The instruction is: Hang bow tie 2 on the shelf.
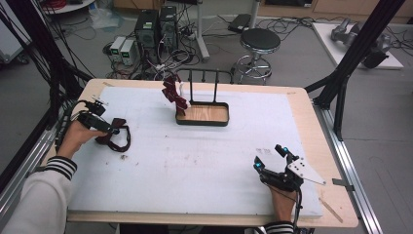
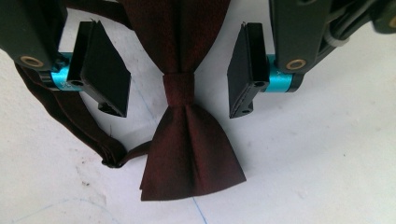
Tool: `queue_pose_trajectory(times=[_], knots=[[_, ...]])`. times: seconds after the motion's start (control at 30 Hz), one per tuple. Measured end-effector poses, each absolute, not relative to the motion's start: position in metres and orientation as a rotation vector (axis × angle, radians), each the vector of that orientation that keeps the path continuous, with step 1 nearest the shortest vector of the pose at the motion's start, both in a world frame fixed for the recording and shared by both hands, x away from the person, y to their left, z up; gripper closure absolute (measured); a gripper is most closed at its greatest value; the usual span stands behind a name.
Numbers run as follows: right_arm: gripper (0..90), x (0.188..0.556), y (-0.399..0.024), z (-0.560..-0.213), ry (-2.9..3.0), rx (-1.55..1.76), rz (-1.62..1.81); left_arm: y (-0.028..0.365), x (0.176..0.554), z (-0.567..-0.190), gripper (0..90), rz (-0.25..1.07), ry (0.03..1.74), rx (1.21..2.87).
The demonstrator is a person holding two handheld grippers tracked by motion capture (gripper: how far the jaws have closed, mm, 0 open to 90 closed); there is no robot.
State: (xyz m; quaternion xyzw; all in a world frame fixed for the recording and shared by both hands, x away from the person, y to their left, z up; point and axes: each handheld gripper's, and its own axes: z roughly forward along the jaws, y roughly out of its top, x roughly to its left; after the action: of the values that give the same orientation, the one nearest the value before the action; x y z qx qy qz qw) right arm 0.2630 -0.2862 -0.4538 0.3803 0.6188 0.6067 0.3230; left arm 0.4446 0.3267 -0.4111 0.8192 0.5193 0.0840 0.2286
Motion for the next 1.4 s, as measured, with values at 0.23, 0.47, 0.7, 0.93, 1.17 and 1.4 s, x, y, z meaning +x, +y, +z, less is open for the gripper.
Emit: queue_pose_trajectory(times=[0.23,0.47,0.7,0.93,1.17,1.4], knots=[[10.3,0.263,-0.286,-0.454,1.624,0.997,1.592,0.329,0.443,-0.412,40.3,0.227,1.444,2.256],[10.3,0.263,-0.286,-0.454,1.625,0.996,1.591,0.329,0.442,-0.414,48.9,0.208,1.448,2.272],[10.3,0.263,-0.286,-0.454,1.624,1.0,1.592,0.327,0.44,-0.414,66.8,0.22,1.432,2.292],[10.3,0.263,-0.286,-0.454,1.624,0.998,1.592,0.326,0.437,-0.413,75.0,0.23,1.416,2.294],[10.3,0.263,-0.286,-0.454,1.626,0.999,1.591,0.326,0.434,-0.409,75.7,0.268,1.399,2.266],[10.3,0.263,-0.286,-0.454,1.624,0.997,1.59,0.329,0.431,-0.403,75.7,0.299,1.349,2.2]])
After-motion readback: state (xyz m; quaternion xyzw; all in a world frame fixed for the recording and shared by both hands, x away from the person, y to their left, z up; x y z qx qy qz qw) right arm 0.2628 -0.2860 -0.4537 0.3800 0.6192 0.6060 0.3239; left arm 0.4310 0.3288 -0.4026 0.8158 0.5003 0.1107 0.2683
